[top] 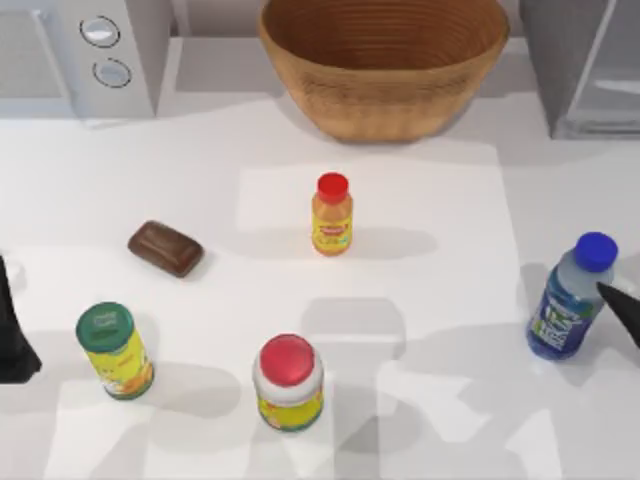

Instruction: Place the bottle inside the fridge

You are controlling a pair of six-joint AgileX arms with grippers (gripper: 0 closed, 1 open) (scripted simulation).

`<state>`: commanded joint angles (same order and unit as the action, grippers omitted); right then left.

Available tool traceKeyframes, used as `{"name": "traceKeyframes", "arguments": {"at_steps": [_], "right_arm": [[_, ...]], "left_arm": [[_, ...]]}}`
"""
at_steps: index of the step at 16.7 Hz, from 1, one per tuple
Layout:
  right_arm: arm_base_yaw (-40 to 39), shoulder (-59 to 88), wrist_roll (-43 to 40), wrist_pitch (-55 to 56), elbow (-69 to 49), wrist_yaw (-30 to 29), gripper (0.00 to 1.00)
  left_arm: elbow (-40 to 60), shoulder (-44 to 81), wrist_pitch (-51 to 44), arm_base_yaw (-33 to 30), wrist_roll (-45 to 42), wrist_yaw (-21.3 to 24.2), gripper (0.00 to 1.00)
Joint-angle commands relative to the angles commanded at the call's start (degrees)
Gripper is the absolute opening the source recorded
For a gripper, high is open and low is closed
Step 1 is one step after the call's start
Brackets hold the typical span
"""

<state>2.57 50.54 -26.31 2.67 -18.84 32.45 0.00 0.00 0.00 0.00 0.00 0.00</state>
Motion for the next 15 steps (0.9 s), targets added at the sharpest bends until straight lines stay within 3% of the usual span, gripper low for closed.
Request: {"name": "traceKeyframes", "arguments": {"at_steps": [6, 11, 15], "right_arm": [[1.3, 13.83, -6.29, -4.89, -1.8, 4.87, 1.0], [0.99, 13.98, -6.23, -4.74, -1.67, 4.75, 1.0], [-1.68, 19.71, -3.67, 1.76, -2.21, 2.81, 1.0]], "left_arm": [[0.0, 0.0, 0.0, 0.0, 0.0, 0.0, 1.0], [0.0, 0.0, 0.0, 0.0, 0.0, 0.0, 1.0], [0.0, 0.0, 0.0, 0.0, 0.0, 0.0, 1.0]]}}
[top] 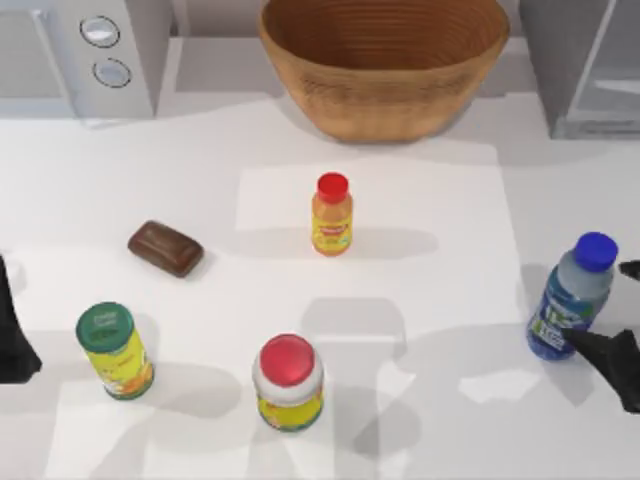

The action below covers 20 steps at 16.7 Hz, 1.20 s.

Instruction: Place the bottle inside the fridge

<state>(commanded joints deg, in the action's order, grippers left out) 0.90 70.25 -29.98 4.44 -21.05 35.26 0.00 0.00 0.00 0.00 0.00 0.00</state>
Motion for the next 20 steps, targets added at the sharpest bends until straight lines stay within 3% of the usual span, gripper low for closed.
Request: {"name": "traceKeyframes", "arguments": {"at_steps": [5, 11, 20], "right_arm": [[-5.38, 10.83, 4.69, 13.84, -0.07, -4.01, 1.0], [-6.78, 13.19, 5.81, 16.32, -0.13, -5.1, 1.0], [-6.78, 13.19, 5.81, 16.32, -0.13, -5.1, 0.33]], "left_arm": [[0.0, 0.0, 0.0, 0.0, 0.0, 0.0, 1.0], [0.0, 0.0, 0.0, 0.0, 0.0, 0.0, 1.0], [0.0, 0.0, 0.0, 0.0, 0.0, 0.0, 1.0]]}}
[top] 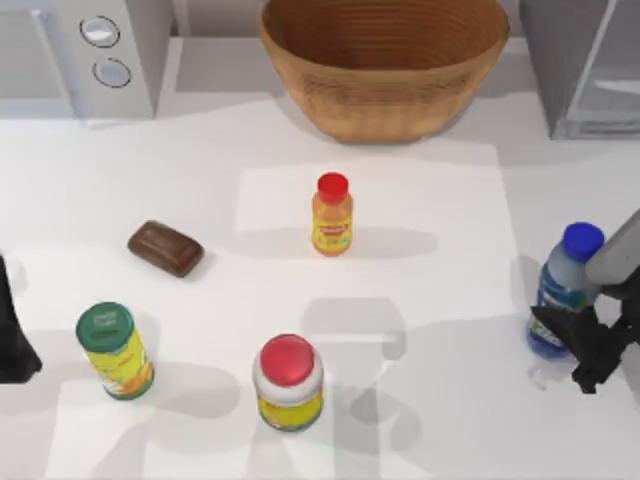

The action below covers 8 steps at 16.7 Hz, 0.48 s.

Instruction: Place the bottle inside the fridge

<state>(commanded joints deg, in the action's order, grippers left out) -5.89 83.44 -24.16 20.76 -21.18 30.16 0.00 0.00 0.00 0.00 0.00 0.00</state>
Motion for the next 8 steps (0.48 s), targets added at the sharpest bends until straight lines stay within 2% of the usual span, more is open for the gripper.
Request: {"name": "traceKeyframes", "arguments": {"at_steps": [4, 8], "right_arm": [[0.0, 0.0, 0.0, 0.0, 0.0, 0.0, 0.03], [0.0, 0.0, 0.0, 0.0, 0.0, 0.0, 0.01]], "left_arm": [[0.0, 0.0, 0.0, 0.0, 0.0, 0.0, 1.0], [0.0, 0.0, 0.0, 0.0, 0.0, 0.0, 1.0]]}}
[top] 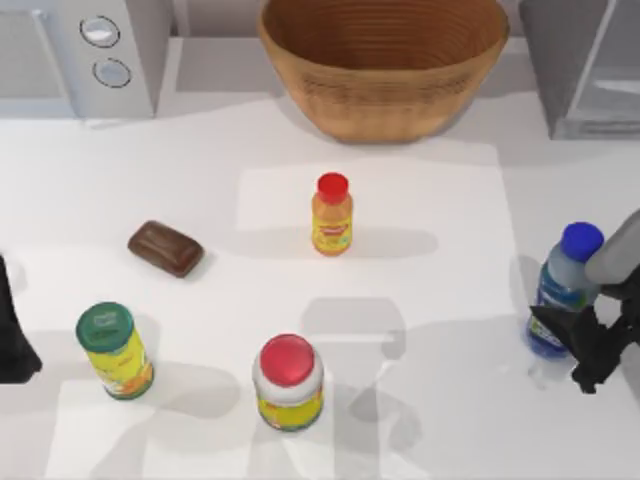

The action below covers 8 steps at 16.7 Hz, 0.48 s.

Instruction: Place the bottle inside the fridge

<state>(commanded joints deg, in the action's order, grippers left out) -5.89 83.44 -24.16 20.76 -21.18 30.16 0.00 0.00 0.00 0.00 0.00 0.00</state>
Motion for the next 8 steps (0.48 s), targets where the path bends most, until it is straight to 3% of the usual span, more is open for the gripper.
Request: {"name": "traceKeyframes", "arguments": {"at_steps": [8], "right_arm": [[1.83, 0.11, -2.08, -2.2, -1.17, 1.79, 0.01]], "left_arm": [[0.0, 0.0, 0.0, 0.0, 0.0, 0.0, 1.0]]}}
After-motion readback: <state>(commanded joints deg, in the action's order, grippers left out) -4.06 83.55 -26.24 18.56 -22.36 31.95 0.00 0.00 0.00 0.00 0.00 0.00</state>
